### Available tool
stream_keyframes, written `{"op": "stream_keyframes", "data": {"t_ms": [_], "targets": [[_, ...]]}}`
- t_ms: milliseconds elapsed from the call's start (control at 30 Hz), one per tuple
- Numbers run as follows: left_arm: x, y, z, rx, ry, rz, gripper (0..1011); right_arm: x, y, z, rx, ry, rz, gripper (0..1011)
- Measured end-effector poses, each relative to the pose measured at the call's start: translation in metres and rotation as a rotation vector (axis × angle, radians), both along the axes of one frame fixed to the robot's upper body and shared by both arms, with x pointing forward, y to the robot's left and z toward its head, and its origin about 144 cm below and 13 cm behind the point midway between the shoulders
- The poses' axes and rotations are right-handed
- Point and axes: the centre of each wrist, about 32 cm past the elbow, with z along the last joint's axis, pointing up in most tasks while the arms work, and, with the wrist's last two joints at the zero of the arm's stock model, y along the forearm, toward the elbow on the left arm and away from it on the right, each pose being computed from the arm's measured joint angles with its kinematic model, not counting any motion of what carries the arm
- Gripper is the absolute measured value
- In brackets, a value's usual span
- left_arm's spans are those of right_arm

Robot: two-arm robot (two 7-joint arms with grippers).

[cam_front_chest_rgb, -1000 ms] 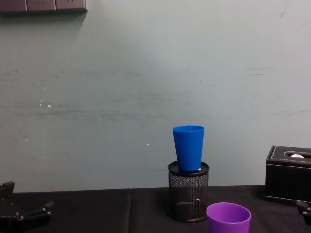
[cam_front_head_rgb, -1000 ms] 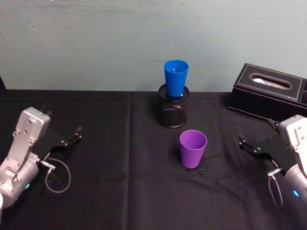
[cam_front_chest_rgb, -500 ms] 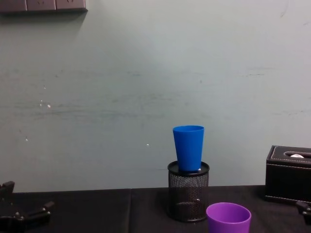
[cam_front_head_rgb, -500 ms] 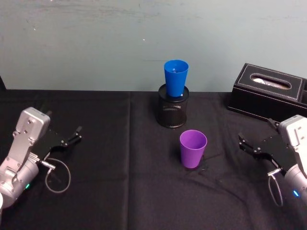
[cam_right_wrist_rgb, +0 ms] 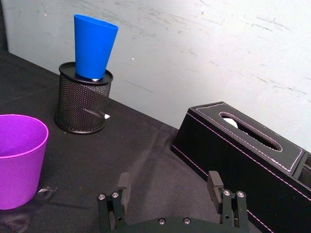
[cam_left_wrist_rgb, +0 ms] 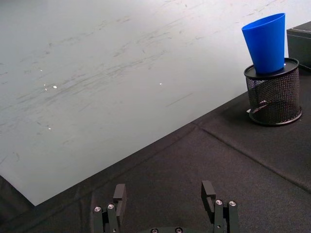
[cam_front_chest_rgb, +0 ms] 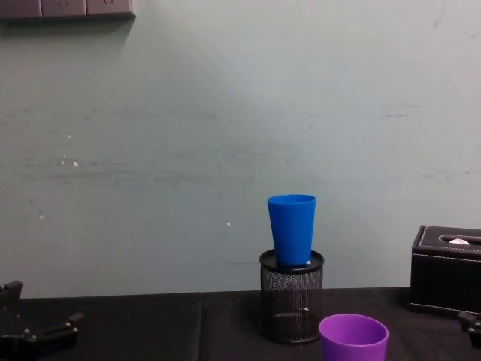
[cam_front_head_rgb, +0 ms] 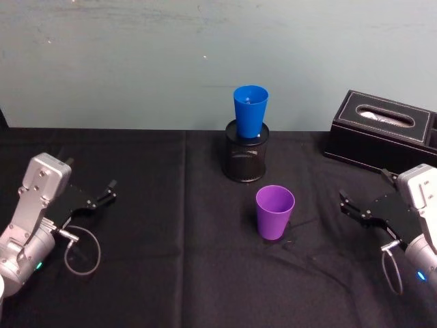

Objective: Pick up one cup with a gripper and tap it against the other cup.

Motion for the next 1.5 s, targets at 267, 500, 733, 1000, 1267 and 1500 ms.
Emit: {"op": "stream_keyframes", "data": {"t_ms": [267, 500, 733, 1000, 1267, 1500], "targets": [[0.0, 0.0, 0.0, 0.0, 0.0, 0.0, 1011, 0.0, 0.0, 0.0, 0.0, 0.0, 0.0, 1003], [0.0, 0.0, 0.0, 0.0, 0.0, 0.0, 1011, 0.0, 0.0, 0.0, 0.001, 0.0, -0.001, 1003], [0.0, 0.0, 0.0, 0.0, 0.0, 0.0, 1011, -0.005, -0.004, 0.001, 0.027, 0.017, 0.005, 1003], [0.0, 0.0, 0.0, 0.0, 0.0, 0.0, 1011, -0.008, -0.001, 0.002, 0.058, 0.04, 0.043, 1003], [0.0, 0.0, 0.0, 0.0, 0.0, 0.0, 1011, -0.016, 0.011, 0.0, 0.09, 0.052, 0.09, 1003], [0.0, 0.0, 0.0, 0.0, 0.0, 0.0, 1012, -0.021, 0.021, -0.005, 0.116, 0.066, 0.116, 1003]]}}
